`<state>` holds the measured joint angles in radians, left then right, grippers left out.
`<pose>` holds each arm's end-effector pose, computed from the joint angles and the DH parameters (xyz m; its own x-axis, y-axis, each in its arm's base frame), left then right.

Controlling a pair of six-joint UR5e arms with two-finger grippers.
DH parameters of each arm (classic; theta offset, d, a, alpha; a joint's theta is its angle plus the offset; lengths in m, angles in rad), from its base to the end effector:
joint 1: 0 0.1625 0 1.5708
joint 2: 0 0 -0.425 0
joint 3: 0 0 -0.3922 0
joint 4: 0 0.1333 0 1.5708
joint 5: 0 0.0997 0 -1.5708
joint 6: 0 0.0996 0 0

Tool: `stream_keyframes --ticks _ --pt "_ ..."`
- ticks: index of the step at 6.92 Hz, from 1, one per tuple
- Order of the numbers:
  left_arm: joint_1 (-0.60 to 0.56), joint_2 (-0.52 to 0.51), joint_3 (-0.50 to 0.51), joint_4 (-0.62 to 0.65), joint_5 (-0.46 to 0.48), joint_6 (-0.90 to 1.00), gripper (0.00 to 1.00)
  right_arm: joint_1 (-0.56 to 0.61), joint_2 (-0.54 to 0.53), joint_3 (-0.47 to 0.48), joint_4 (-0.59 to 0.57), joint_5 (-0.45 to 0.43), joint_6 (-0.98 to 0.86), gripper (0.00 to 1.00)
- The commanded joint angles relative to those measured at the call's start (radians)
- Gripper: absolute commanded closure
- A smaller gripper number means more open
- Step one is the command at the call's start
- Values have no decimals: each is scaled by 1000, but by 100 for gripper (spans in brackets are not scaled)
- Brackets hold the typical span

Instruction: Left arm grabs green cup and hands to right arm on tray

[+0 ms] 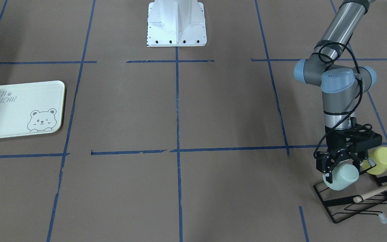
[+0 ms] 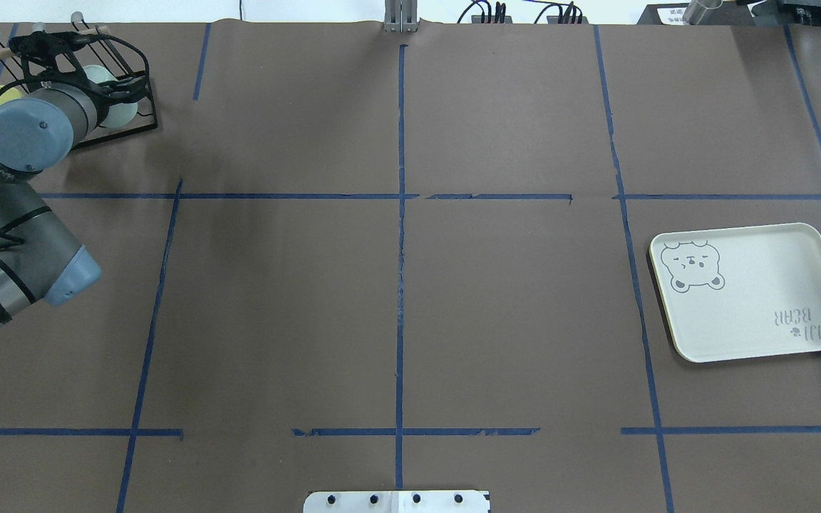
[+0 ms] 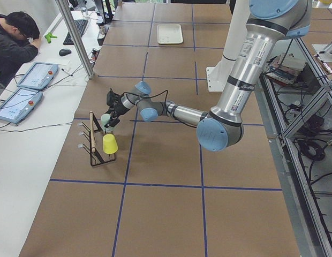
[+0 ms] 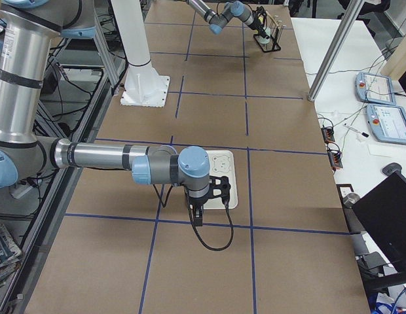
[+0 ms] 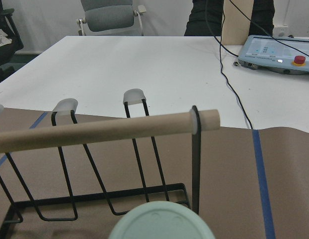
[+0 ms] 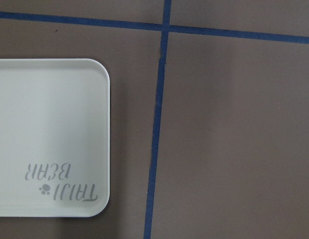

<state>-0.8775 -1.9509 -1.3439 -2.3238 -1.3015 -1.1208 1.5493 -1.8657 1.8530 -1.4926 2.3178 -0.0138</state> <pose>0.3132 -0.6270 0.4780 0.7356 -0.2292 -0.6374 0.6167 0.6160 0.4901 0.0576 -0.3742 0.6405 0.7322 -0.0740 0.6770 0.0316 0.9967 0.0748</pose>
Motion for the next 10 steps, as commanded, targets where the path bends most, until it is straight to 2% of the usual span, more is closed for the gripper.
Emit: stream_keyframes --ticks 1,3,4,6,7,10 --pt "0 0 3 0 1 1 0 0 -3 0 0 2 0 0" --pt "0 1 3 0 -1 6 0 0 -3 3 0 2 0 0" --pt "0 1 3 0 -1 6 6 0 -3 5 0 2 1 0" --pt "0 1 3 -9 -1 6 30 0 -3 3 0 2 2 0" --pt "0 1 2 -11 -1 7 39 0 -3 3 0 2 2 0" --pt "-8 10 -8 -60 -1 76 43 0 -1 3 0 2 1 0"
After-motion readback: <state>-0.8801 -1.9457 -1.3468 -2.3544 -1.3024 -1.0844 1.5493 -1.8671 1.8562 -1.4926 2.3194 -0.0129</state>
